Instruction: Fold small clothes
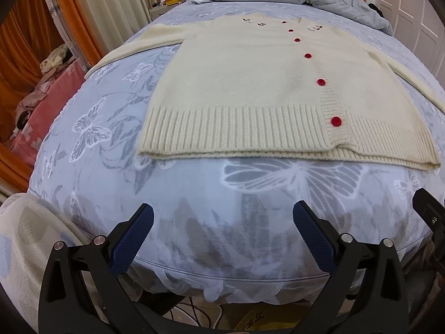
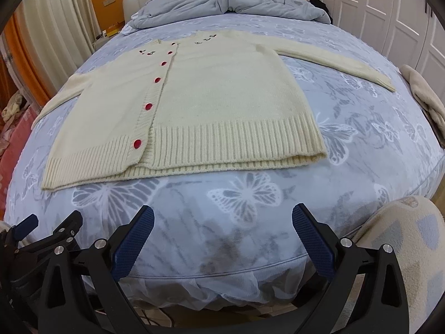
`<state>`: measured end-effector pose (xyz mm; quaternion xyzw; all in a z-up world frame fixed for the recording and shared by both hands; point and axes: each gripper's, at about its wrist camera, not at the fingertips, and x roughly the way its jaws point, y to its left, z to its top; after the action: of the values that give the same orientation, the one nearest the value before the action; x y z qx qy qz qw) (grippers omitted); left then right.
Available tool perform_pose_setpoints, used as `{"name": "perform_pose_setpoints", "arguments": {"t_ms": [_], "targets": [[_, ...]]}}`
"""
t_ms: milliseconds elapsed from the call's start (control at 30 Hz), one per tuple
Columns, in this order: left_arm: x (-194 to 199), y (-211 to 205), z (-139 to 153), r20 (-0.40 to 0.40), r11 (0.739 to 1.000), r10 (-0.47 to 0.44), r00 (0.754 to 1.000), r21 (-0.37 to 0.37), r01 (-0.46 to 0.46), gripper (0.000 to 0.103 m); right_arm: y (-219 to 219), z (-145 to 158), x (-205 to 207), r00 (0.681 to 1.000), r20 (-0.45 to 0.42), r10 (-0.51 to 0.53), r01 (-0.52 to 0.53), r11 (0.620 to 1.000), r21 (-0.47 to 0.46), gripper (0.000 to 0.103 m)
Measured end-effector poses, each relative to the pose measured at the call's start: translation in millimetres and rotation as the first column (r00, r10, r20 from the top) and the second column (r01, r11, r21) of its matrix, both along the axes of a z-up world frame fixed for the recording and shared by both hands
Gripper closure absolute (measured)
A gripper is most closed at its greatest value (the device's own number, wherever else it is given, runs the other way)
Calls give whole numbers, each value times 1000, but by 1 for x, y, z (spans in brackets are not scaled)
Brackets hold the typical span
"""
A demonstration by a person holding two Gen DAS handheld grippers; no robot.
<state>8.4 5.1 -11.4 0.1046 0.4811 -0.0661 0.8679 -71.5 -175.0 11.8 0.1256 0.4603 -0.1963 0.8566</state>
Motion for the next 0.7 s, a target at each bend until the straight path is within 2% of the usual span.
{"name": "perform_pose_setpoints", "arguments": {"t_ms": [700], "targets": [[-1, 1, -1, 9, 1000, -7, 1000, 14, 7, 5, 2, -1, 0, 1000, -4, 2, -2, 1000, 2, 5]]}}
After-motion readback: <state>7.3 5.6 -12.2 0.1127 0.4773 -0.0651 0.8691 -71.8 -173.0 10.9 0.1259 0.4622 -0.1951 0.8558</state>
